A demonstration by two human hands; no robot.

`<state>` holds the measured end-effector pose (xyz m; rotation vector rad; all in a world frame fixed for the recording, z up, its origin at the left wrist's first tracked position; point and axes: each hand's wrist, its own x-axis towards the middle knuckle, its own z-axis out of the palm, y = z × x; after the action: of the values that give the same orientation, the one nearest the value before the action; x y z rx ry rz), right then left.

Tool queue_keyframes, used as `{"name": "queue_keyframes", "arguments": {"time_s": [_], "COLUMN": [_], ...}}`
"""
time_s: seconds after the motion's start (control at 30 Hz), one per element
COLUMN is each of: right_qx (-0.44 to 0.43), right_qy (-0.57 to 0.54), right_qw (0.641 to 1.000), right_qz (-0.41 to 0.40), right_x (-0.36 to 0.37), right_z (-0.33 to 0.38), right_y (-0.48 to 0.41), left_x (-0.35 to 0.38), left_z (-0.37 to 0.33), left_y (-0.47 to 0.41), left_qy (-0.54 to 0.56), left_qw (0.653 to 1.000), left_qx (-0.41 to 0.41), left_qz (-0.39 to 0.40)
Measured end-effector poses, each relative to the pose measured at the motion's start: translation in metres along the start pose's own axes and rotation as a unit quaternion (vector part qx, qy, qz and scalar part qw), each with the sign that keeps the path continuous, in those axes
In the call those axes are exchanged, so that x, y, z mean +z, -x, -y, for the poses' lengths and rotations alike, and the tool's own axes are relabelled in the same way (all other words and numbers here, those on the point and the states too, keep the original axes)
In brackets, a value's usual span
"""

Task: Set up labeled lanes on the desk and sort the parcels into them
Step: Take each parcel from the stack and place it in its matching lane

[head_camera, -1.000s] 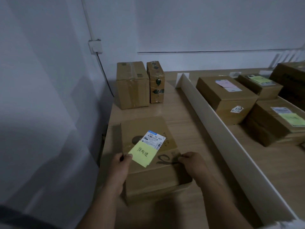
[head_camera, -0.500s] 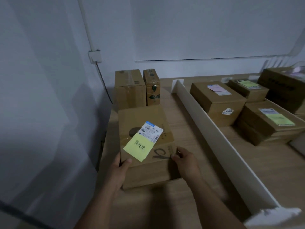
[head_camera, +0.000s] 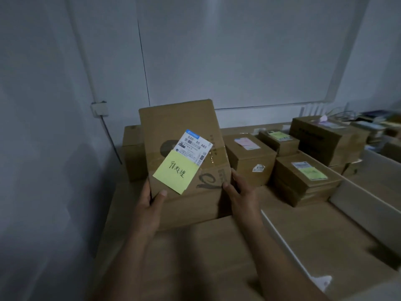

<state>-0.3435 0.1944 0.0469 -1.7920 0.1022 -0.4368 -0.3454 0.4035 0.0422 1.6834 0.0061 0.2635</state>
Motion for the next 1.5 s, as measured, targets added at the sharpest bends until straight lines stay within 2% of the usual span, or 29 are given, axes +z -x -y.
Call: {"name": "queue_keyframes", "arguments": {"time_s": [0.37, 0.53, 0.7, 0.93, 1.13, 1.5], "right_qx": [-0.050, -0.038, -0.016, 0.021, 0.019, 0.055], "right_qy": [-0.004, -0.026, -0.039, -0.039, -0.043, 0.057], "right_qw": [0.999, 0.999, 0.998, 0.998, 0.998, 0.995], "right_qz": [-0.012, 0.013, 0.042, 0.039, 0.040, 0.061], "right_x": [-0.166, -0.232, -0.264, -0.294, -0.313, -0.319], "right_z": [-0.044, -0.076, -0.114, -0.155, -0.152, -0.181], "right_y": [-0.087, -0.117, -0.127, -0.124, -0.134, -0.111], "left_x": [0.188, 0.270, 0.316, 0.359, 0.377, 0.385], "left_z": [-0.036, -0.038, -0.031, -0.028, -0.034, 0.011], "left_y": [0.007, 0.017, 0.034, 0.036, 0.038, 0.064], "left_qy": [0.032, 0.018, -0.040, -0.113, -0.099, -0.120], "left_qw": [0.999, 0.998, 0.995, 0.989, 0.991, 0.983], "left_qx": [0.027, 0.020, -0.005, -0.014, -0.023, -0.099], "left_qz": [-0.022, -0.052, -0.090, -0.095, -0.086, -0.098]}}
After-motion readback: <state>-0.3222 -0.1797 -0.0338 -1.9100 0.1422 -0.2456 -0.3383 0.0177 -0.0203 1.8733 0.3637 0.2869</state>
